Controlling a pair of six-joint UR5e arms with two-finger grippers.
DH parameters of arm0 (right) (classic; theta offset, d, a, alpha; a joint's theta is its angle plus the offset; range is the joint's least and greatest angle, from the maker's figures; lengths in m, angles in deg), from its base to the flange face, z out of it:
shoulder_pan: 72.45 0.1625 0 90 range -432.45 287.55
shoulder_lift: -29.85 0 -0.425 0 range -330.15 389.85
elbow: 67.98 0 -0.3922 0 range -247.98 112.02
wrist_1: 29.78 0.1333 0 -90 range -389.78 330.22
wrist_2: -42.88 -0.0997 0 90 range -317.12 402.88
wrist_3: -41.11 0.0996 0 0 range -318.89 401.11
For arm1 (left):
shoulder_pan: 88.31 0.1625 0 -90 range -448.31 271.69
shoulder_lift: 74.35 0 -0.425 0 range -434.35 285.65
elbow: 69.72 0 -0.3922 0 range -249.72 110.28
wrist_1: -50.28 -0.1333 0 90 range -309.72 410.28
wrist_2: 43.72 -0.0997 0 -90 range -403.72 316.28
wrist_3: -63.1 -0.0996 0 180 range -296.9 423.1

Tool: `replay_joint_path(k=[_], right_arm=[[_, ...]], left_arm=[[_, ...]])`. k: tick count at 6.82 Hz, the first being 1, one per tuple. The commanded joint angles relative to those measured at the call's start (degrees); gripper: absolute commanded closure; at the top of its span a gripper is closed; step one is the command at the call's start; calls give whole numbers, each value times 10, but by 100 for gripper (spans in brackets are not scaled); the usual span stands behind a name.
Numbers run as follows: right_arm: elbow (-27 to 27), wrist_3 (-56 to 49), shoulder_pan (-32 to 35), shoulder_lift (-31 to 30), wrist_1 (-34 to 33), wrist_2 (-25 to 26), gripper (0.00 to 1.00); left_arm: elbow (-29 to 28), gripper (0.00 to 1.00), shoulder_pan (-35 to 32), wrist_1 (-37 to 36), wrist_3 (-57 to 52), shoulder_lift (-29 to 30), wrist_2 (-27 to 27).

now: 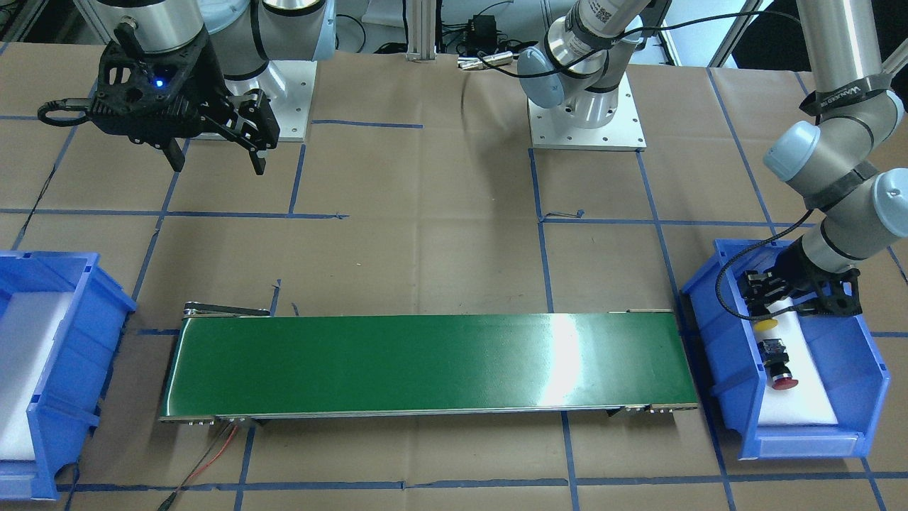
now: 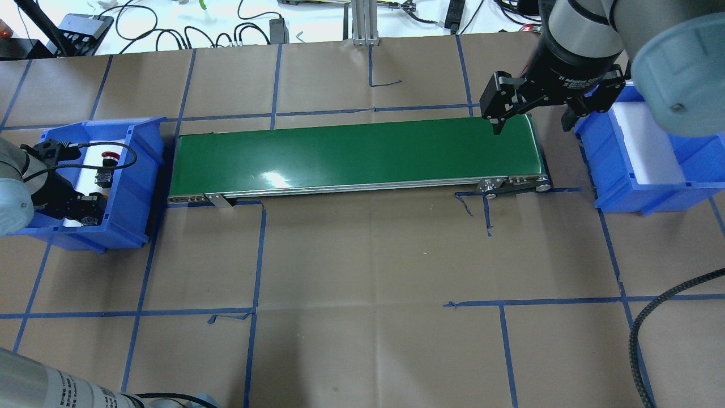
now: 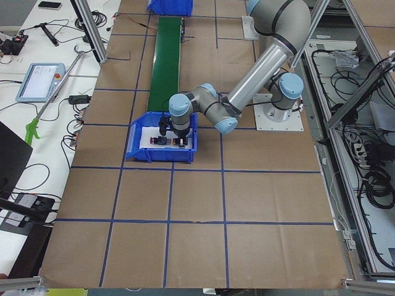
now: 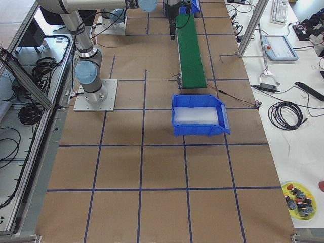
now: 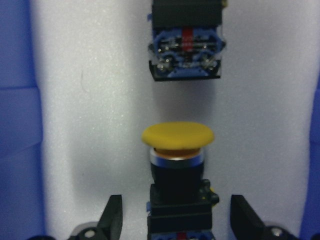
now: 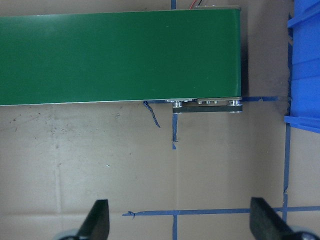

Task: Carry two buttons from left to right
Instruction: 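Grasp the yellow push-button with the left gripper and lift it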

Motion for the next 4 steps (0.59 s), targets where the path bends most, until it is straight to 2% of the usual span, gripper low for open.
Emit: replay_joint_path(k=[1,3,4], right_arm=[[0,0,0,0,-1,0,0],[1,0,0,0,-1,0,0],[1,0,0,0,-1,0,0]], left_arm=[[-4,89,-1,3,2,-8,2],[-14,92,-1,26,1,-48,7],[-30,93,-1,82,1,-81,6]])
